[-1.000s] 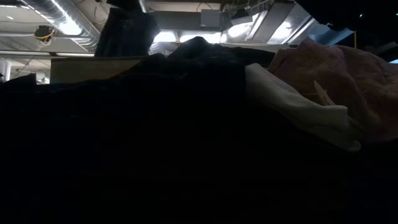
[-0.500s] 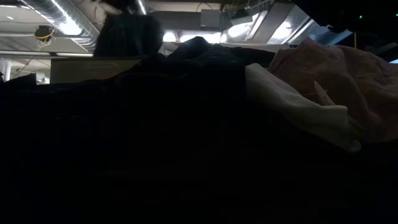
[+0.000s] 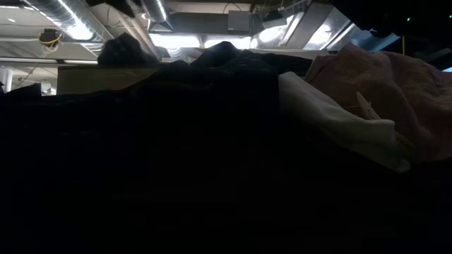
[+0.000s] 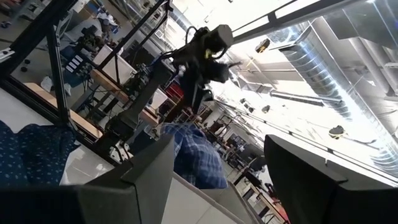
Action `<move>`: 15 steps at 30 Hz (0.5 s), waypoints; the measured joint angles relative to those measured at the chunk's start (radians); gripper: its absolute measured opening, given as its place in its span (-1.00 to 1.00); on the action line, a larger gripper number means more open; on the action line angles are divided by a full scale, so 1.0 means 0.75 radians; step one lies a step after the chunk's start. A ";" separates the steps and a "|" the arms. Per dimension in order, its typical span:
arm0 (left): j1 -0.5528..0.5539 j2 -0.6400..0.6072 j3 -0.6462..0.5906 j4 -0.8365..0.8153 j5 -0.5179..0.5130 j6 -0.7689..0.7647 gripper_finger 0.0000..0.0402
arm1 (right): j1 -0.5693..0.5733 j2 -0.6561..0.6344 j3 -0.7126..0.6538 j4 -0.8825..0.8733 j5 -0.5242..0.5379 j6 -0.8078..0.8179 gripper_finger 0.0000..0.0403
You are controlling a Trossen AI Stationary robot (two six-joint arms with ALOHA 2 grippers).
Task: Sort clothes
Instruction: Put the blue checkered into the left laundry organizer, then put the dark blue polo shirt into the left laundry organizer
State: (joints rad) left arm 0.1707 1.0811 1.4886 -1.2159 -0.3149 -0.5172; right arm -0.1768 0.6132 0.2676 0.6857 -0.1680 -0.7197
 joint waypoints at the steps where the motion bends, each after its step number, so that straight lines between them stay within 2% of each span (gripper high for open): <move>1: -0.016 0.000 0.000 0.029 0.029 0.000 -0.09 | 0.000 0.000 0.000 0.000 0.000 0.000 0.24; 4: -0.095 0.008 -0.020 0.110 0.063 -0.005 -0.09 | 0.000 0.000 0.000 -0.008 0.000 -0.001 0.24; 7: -0.205 0.058 -0.058 0.226 0.040 -0.035 -0.09 | 0.001 0.000 0.000 -0.027 0.000 -0.001 0.24; 11: -0.338 0.173 -0.117 0.355 -0.001 -0.018 -0.09 | 0.000 0.000 -0.001 -0.051 0.001 -0.031 0.24; 15: -0.445 0.338 -0.121 0.363 -0.002 0.001 -0.09 | 0.000 0.000 -0.001 -0.051 0.000 -0.034 0.24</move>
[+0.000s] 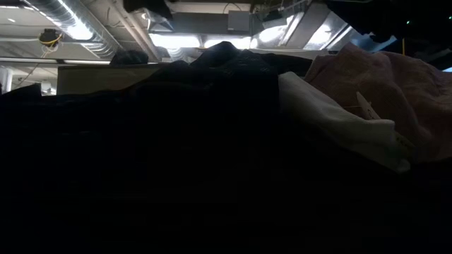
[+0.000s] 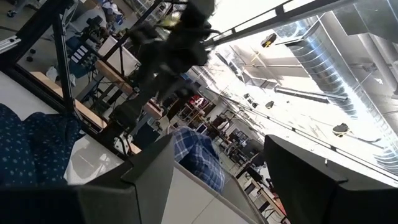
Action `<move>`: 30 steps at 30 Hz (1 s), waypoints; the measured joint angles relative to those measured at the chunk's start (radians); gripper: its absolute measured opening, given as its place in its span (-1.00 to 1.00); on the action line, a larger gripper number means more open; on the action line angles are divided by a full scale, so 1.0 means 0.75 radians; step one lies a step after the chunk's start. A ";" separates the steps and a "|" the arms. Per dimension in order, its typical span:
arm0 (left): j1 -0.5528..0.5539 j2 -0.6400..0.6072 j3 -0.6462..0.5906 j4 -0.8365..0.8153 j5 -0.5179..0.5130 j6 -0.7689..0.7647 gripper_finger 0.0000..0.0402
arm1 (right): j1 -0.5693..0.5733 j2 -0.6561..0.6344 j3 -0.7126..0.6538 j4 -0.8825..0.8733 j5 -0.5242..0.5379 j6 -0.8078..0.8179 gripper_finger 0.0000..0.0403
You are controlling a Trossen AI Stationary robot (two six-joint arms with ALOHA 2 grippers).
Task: Sort clothes
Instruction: Put the dark blue polo shirt into the left laundry organizer
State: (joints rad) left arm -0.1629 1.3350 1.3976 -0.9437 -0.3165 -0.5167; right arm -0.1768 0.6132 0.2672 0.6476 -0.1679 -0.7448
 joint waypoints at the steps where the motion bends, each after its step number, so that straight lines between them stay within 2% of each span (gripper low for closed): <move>1: -0.022 0.042 -0.001 0.003 0.000 0.000 -0.09 | 0.000 -0.001 0.000 0.000 0.000 0.000 0.24; 8: -0.145 0.292 -0.001 0.026 0.055 0.007 -0.09 | 0.000 -0.001 0.000 0.000 0.000 -0.001 0.24; 14: -0.188 0.448 -0.001 0.050 0.054 0.019 -0.09 | 0.000 -0.001 0.000 0.001 0.000 -0.001 0.24; 22: -0.248 0.557 -0.001 0.333 0.161 0.212 -0.09 | 0.000 0.000 0.000 0.001 0.000 -0.001 0.24; 24: -0.261 0.566 -0.001 0.351 0.135 0.231 -0.09 | 0.000 -0.001 0.000 0.001 0.000 -0.001 0.24; 30: -0.278 0.592 -0.001 0.309 -0.098 0.224 -0.09 | 0.001 0.000 0.000 0.001 0.000 -0.002 0.24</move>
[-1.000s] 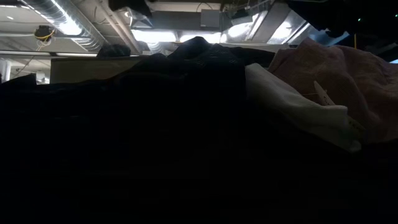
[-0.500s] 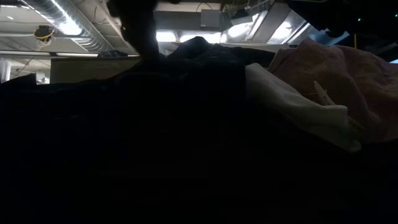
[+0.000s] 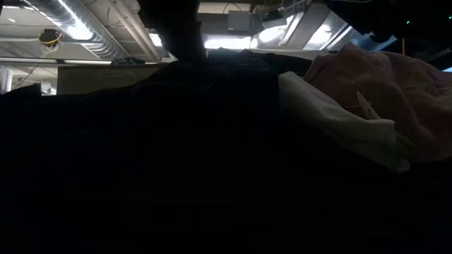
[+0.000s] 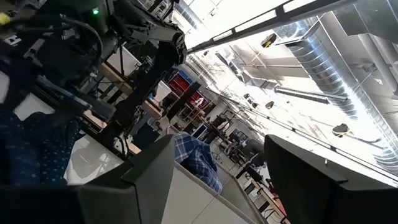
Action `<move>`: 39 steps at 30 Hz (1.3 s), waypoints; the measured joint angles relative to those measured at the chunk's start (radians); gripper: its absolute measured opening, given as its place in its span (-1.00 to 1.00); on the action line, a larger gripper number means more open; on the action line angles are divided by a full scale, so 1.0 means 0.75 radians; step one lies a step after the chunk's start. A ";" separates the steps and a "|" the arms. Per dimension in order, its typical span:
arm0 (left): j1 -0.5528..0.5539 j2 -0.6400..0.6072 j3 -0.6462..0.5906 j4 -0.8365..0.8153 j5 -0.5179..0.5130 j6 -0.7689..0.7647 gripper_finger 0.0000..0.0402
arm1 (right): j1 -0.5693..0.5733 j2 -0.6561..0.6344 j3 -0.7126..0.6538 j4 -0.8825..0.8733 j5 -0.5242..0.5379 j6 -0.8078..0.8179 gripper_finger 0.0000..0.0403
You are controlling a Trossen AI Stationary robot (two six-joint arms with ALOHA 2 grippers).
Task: Sort clothes
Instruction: Put the dark blue polo shirt into the left laundry organizer
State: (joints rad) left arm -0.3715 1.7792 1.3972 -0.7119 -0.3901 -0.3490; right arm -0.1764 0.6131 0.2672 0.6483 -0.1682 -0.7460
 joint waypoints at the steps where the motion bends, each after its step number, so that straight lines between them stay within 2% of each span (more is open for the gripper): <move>1: -0.001 0.005 0.000 -0.015 -0.021 -0.014 -0.09 | 0.000 0.000 0.000 0.001 0.000 0.000 0.24; 10: 0.023 0.062 0.001 -0.166 -0.093 -0.123 -0.09 | 0.000 0.000 0.000 0.001 -0.009 0.000 0.24; 20: 0.081 0.201 0.002 -0.183 -0.051 -0.084 -0.11 | 0.000 0.000 0.000 0.002 -0.010 0.000 0.24; 24: 0.102 0.268 0.002 -0.191 -0.051 -0.029 -0.31 | 0.000 0.000 0.000 0.002 -0.010 0.000 0.24; 29: 0.118 0.308 0.003 -0.188 -0.064 0.029 -0.78 | 0.000 0.000 0.000 0.001 -0.010 0.000 0.24; 31: 0.117 0.310 0.007 -0.202 -0.124 0.028 -0.92 | 0.000 0.000 0.000 0.001 -0.010 0.000 0.24; 39: 0.043 0.226 0.078 -0.279 -0.486 0.023 -0.97 | -0.001 0.000 0.000 -0.001 -0.010 0.000 0.24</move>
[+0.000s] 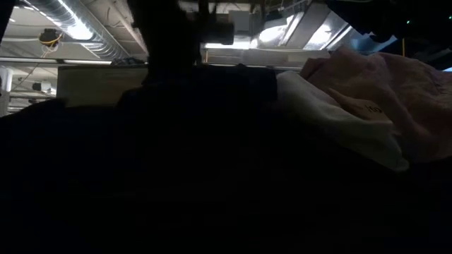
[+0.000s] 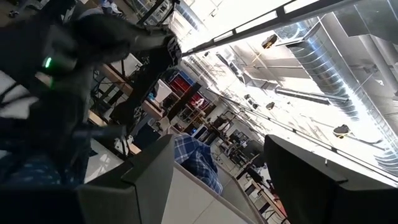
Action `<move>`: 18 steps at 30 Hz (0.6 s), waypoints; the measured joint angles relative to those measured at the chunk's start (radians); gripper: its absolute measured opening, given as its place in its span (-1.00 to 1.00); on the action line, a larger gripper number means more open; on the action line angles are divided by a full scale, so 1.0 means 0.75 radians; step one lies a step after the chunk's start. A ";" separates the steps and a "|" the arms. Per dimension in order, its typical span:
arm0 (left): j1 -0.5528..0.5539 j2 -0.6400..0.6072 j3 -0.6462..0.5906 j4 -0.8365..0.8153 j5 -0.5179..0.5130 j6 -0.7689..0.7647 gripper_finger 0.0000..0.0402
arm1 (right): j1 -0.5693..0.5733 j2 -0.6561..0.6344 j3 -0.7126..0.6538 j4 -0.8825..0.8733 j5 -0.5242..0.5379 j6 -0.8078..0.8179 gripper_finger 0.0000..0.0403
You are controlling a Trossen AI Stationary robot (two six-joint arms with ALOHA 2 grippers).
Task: Sort clothes
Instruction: Put the dark blue polo shirt into the left laundry organizer
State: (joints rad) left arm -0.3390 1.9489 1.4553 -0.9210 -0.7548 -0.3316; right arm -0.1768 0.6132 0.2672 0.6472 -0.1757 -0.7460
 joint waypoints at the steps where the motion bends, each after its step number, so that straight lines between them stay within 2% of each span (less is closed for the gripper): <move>1: -0.009 -0.025 0.009 -0.007 -0.037 -0.003 -0.97 | 0.001 0.000 0.000 0.000 0.000 0.000 0.24; 8: -0.057 -0.241 0.023 -0.013 -0.327 -0.027 -0.97 | 0.001 -0.001 0.000 -0.001 0.001 0.000 0.24; 15: -0.061 -0.426 0.023 0.011 -0.528 0.040 -0.96 | 0.000 0.000 0.000 0.000 0.003 0.000 0.24; 18: -0.061 -0.499 0.023 0.086 -0.594 0.105 -0.97 | 0.000 0.000 0.000 0.000 0.004 0.000 0.24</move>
State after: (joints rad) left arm -0.3843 1.5747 1.4727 -0.8567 -1.2003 -0.2530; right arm -0.1768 0.6132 0.2672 0.6476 -0.1730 -0.7460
